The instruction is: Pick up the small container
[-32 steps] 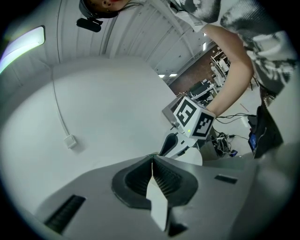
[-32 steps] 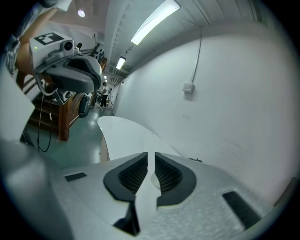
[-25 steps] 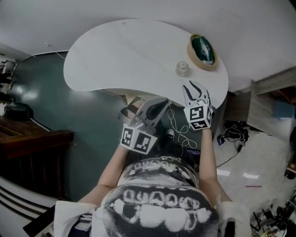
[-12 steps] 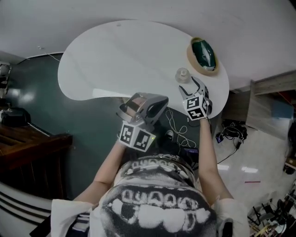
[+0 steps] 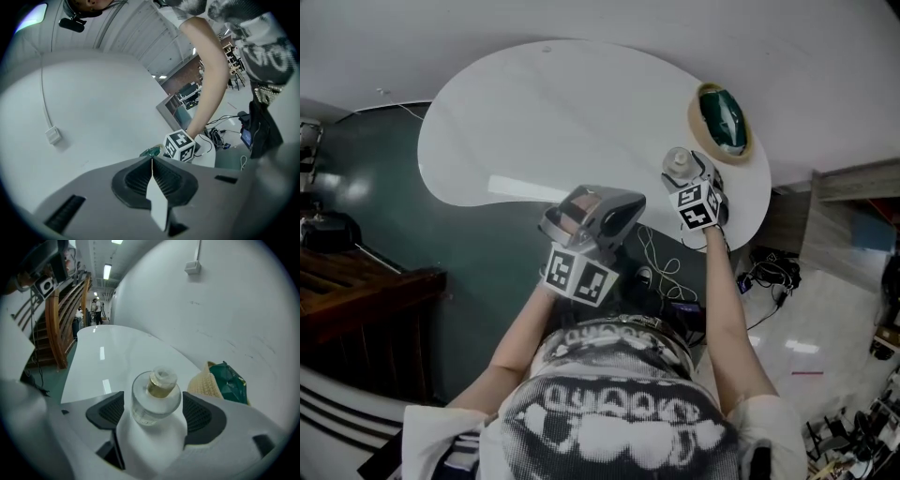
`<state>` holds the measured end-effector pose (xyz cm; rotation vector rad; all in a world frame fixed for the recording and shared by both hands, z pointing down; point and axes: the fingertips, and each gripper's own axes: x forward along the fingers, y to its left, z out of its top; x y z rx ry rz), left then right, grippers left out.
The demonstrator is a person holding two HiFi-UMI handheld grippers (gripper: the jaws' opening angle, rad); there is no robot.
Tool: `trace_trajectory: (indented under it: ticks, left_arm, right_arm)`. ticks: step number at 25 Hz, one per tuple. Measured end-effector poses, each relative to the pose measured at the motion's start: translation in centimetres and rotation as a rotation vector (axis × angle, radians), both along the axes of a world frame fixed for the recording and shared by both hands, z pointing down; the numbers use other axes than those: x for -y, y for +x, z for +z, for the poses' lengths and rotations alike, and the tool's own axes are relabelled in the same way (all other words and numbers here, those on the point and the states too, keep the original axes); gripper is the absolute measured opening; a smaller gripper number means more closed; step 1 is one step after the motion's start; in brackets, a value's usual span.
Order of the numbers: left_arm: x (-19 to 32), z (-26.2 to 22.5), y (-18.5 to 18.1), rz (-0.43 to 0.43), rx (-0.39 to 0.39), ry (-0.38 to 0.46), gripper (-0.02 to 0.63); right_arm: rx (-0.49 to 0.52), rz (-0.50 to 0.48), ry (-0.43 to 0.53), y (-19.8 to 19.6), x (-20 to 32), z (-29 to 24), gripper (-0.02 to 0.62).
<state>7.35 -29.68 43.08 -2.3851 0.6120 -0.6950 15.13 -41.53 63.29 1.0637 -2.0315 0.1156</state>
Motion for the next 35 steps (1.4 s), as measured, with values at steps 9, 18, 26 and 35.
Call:
trace_trajectory:
  ticks: [9, 18, 26, 35]
  left_arm:
    - [0.5, 0.9, -2.0, -0.021, 0.017, -0.015, 0.005]
    - [1.3, 1.4, -3.3, -0.037, 0.026, -0.028, 0.005]
    - [1.4, 1.9, -4.4, -0.062, 0.038, -0.04, 0.005]
    - [0.5, 1.9, -4.3, -0.068, 0.034, -0.037, 0.005]
  right_arm:
    - [0.023, 0.018, -0.072, -0.8, 1.8, 2.5, 0.374]
    - [0.112, 0.032, -0.099, -0.9, 2.1, 3.6, 0.35]
    - [0.12, 0.044, -0.029, -1.6, 1.5, 2.9, 0.342]
    - [0.176, 0.032, 0.035, -2.5, 0.3, -1.7, 0.342]
